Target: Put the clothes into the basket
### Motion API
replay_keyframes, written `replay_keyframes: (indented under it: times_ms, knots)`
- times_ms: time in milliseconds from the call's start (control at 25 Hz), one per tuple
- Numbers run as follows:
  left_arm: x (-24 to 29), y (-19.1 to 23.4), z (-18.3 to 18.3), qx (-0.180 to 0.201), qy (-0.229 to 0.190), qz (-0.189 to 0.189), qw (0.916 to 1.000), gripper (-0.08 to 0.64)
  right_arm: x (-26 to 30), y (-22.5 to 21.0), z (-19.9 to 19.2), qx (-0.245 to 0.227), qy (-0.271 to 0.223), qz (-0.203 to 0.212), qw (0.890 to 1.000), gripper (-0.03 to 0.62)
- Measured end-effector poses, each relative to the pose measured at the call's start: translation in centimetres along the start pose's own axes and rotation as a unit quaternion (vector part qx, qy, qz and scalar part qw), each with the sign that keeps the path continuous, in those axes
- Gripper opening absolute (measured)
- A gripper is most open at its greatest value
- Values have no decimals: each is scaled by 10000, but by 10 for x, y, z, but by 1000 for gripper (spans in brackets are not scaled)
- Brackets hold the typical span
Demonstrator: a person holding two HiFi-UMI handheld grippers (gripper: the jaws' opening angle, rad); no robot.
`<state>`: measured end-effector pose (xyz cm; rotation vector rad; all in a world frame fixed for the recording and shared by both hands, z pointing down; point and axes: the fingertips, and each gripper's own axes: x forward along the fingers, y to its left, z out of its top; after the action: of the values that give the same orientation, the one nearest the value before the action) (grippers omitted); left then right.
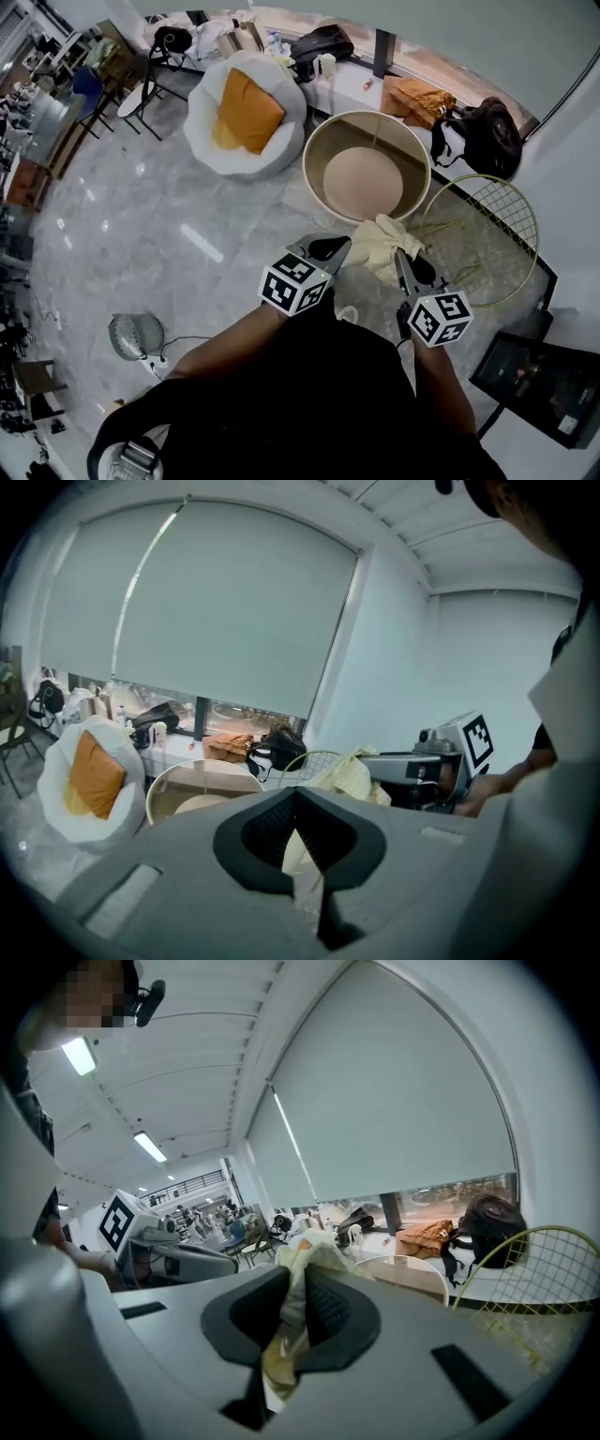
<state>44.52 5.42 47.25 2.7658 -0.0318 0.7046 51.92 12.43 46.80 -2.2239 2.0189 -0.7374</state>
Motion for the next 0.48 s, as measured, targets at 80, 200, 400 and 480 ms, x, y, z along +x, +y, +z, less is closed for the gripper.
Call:
replay_keyframes:
  times_ms: [80, 200, 400, 480]
  knots:
    - [-19, 5, -8, -92, -29, 228, 9997, 0, 7, 14, -5, -39, 70, 213, 9997, 37]
    - [-49, 16, -22, -243, -49, 579, 9980, 0, 21, 38, -9, -113, 180, 535, 9983, 37]
    - [-92, 44, -41, -587, -240, 1189, 9909, 0, 54, 82, -13, -396, 365, 1187, 9915, 37]
    - [-109, 54, -45, -683, -350, 1390, 9873, 0, 67, 103, -13, -508, 432, 1452, 9872, 37]
